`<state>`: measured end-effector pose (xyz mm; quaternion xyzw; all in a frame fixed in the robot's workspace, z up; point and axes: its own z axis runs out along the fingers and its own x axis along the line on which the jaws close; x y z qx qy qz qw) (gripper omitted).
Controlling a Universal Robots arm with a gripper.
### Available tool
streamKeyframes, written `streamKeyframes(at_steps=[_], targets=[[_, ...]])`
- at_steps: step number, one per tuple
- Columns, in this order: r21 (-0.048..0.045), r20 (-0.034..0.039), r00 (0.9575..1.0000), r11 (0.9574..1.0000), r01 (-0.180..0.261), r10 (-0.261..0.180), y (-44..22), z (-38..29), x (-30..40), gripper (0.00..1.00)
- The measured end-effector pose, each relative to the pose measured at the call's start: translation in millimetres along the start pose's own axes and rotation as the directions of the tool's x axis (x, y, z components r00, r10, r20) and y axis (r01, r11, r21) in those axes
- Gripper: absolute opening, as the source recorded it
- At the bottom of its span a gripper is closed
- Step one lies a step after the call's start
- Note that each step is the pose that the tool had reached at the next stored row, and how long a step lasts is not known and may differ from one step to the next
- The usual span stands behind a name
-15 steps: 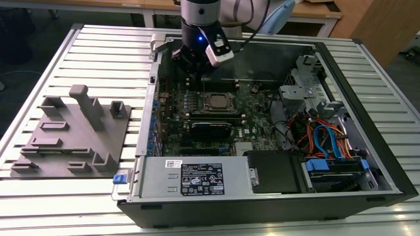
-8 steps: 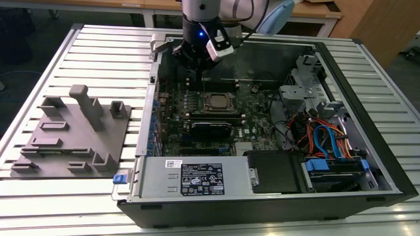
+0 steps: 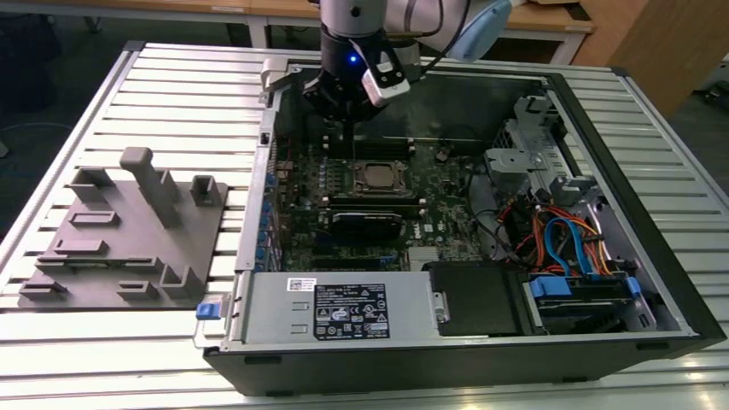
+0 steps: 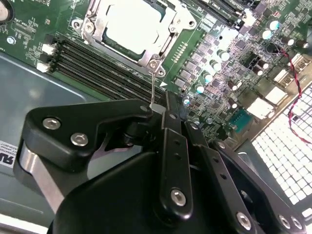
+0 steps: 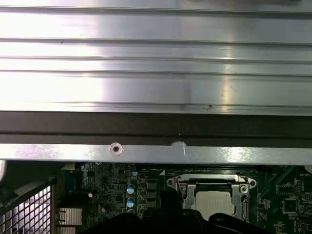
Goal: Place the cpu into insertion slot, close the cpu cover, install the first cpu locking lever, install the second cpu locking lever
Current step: 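Install the first cpu locking lever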
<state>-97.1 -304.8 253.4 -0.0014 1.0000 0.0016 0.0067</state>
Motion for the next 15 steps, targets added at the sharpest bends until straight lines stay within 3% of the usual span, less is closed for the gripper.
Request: streamKeyframes(at_steps=[15], targets=[[0.0000,0.0000,1.0000,1.0000,0.000,0.000,0.0,0.2,-2.2,0.10]])
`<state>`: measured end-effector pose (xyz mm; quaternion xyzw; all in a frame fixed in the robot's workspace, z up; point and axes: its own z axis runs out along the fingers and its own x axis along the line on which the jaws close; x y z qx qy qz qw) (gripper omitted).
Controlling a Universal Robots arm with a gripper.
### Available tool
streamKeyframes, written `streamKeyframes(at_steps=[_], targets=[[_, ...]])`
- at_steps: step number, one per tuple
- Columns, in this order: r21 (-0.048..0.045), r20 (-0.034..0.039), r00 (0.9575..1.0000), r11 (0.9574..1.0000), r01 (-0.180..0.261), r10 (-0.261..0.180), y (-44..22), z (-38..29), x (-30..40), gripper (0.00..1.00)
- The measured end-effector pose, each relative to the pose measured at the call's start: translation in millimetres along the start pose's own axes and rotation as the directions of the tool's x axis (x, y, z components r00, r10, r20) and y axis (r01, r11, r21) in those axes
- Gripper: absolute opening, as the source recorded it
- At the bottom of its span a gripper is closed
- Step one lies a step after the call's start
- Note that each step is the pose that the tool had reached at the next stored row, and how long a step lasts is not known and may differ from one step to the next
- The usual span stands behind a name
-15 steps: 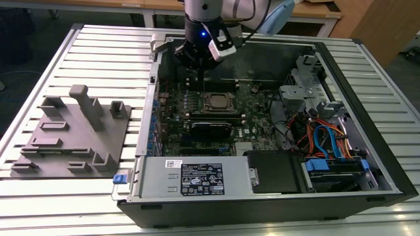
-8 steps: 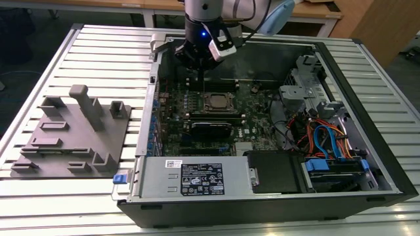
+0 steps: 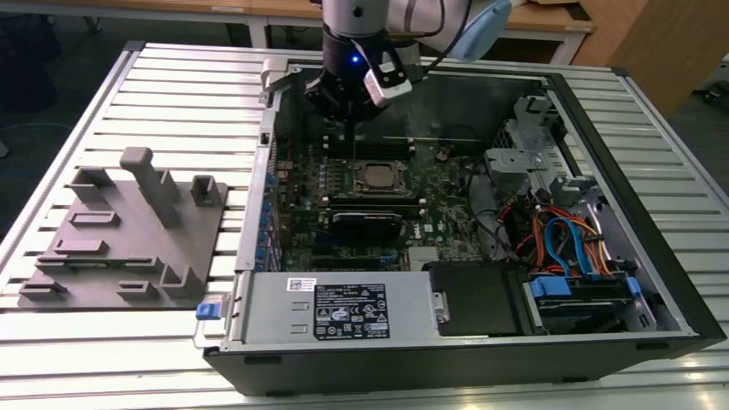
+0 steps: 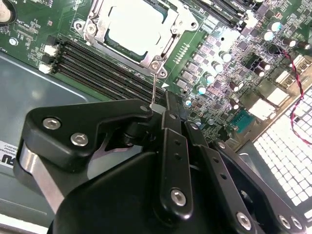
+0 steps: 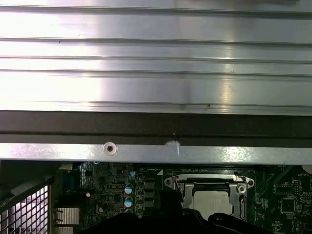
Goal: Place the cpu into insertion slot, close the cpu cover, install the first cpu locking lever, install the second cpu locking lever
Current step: 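Install the first cpu locking lever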
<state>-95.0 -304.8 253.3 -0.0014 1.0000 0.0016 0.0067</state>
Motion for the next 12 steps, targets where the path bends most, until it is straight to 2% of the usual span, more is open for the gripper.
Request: streamKeyframes(at_steps=[12], targets=[[0.0002,-0.0001,1.0000,1.0000,0.000,0.000,0.0,0.2,-3.4,0.10]])
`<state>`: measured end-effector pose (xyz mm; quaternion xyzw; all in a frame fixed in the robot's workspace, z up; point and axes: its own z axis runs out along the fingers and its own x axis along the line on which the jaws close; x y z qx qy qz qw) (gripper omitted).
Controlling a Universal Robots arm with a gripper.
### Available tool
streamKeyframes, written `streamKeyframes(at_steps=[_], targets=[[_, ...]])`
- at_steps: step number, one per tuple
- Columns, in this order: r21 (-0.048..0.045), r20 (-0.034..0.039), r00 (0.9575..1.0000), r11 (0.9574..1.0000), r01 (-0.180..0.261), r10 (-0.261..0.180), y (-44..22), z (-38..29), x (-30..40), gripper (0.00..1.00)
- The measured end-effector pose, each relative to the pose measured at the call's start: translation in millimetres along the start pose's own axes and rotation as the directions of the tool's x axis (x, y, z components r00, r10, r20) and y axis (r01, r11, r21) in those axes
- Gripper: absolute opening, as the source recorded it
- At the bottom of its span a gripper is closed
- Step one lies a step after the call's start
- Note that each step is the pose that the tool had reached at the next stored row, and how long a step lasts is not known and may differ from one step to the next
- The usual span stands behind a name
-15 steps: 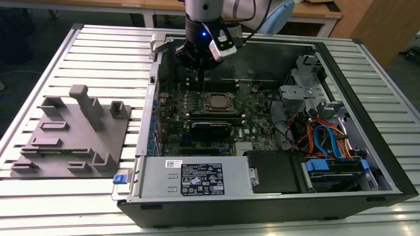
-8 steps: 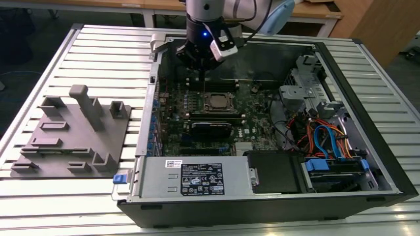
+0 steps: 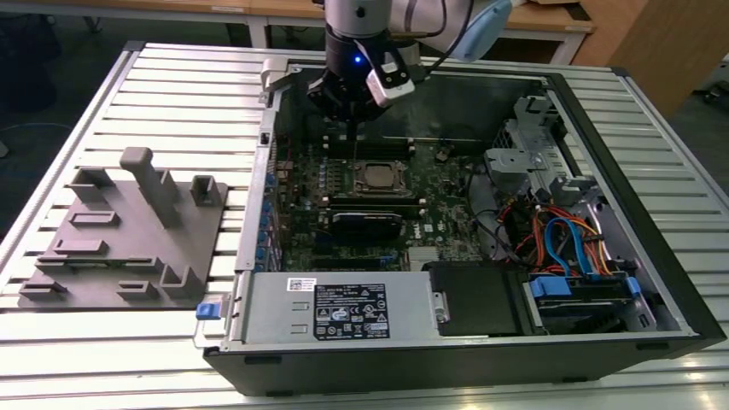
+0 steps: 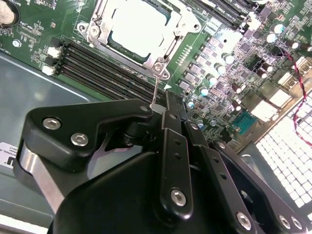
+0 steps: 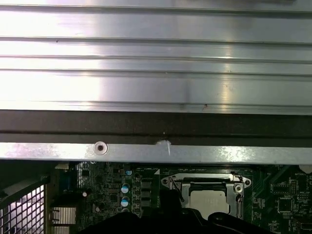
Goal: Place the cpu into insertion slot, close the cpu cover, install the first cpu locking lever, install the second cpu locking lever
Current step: 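Install the first cpu locking lever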
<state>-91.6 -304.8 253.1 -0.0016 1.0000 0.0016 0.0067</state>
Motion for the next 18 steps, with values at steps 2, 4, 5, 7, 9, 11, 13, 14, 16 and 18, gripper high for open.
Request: streamKeyframes(at_steps=[2,4,5,7,9,11,13,14,16,18], targets=[[0.0000,0.0000,1.0000,1.0000,0.000,0.000,0.0,0.0,-0.3,0.10],[0.0000,0.0001,1.0000,1.0000,0.000,0.000,0.0,0.1,-0.9,0.10],[0.0001,0.0001,1.0000,1.0000,0.000,0.000,0.0,0.1,-1.3,0.10],[0.0005,0.0000,1.0000,1.0000,0.000,0.000,0.0,0.2,-2.0,0.10],[0.0007,0.0000,1.0000,1.0000,0.000,0.000,0.0,0.2,-2.4,0.10],[0.0008,0.0001,1.0000,1.0000,0.000,0.000,0.0,0.3,-2.6,0.10],[0.0008,0.0001,1.0000,1.0000,0.000,0.000,0.0,0.4,-2.7,0.10],[0.0008,0.0001,1.0000,1.0000,0.000,0.000,0.0,0.4,-2.9,0.10],[0.0009,0.0001,1.0000,1.0000,0.000,0.000,0.0,0.6,-3.3,0.10],[0.0012,0.0001,1.0000,1.0000,0.000,0.000,0.0,0.7,-3.7,0.10]])
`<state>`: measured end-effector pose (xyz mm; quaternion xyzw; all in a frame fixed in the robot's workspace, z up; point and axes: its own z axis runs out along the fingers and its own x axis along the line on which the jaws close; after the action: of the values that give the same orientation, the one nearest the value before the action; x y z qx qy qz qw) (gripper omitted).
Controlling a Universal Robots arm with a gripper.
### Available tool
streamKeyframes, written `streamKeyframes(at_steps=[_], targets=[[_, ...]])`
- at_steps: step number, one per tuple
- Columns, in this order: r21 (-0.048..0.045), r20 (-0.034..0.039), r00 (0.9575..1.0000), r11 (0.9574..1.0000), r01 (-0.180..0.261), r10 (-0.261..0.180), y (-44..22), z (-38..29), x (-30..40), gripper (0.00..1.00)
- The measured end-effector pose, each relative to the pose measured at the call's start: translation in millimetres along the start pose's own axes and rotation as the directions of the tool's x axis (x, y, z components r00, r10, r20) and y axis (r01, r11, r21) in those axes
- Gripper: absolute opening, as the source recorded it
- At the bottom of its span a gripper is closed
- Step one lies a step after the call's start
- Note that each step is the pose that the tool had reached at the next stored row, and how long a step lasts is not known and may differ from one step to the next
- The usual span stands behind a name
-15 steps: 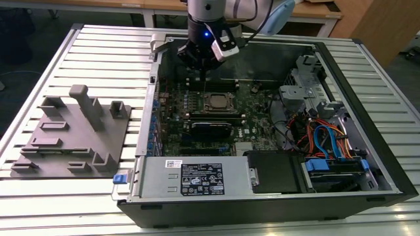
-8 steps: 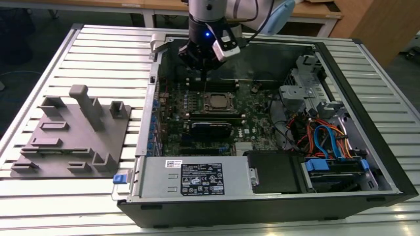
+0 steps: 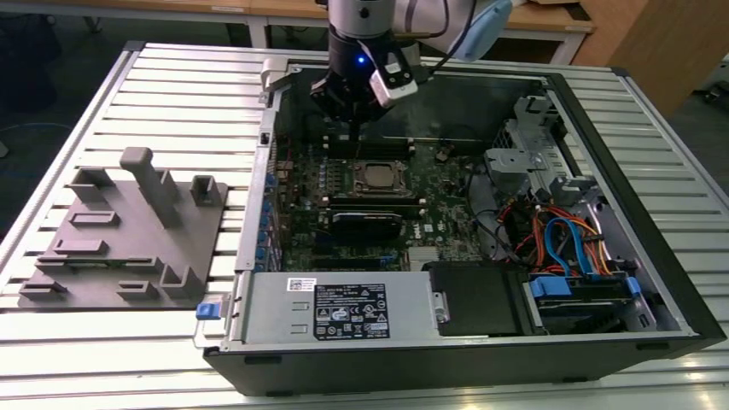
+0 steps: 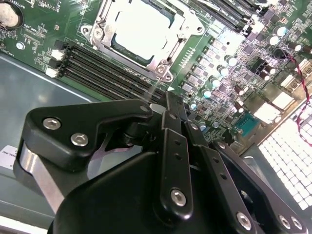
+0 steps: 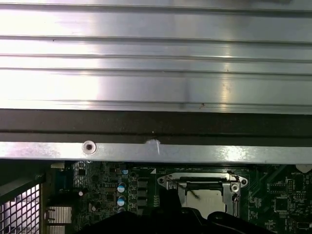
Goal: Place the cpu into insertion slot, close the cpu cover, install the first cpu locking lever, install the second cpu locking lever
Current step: 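Install the first cpu locking lever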
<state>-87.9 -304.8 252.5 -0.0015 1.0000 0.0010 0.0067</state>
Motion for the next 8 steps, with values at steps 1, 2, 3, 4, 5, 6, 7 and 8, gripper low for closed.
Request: streamKeyframes(at_steps=[1,2,3,4,5,6,7,8], targets=[[0.0001,0.0000,1.0000,1.0000,0.000,0.000,0.0,0.1,-0.3,0.10],[0.0002,0.0000,1.0000,1.0000,0.000,0.000,0.0,0.1,-0.8,0.10],[0.0003,0.0000,1.0000,1.0000,0.000,0.000,0.0,0.1,-1.0,0.10],[0.0004,0.0000,1.0000,1.0000,0.000,0.000,0.0,0.2,-1.2,0.10],[0.0008,0.0000,1.0000,1.0000,0.000,0.000,0.0,0.2,-1.2,0.10],[0.0023,0.0000,1.0000,1.0000,0.000,0.000,0.0,0.2,-1.3,0.10],[0.0029,0.0000,1.0000,1.0000,0.000,0.000,0.0,0.2,-1.5,0.10],[0.0029,0.0000,1.0000,1.0000,0.000,0.000,0.0,0.2,-1.5,0.10]])
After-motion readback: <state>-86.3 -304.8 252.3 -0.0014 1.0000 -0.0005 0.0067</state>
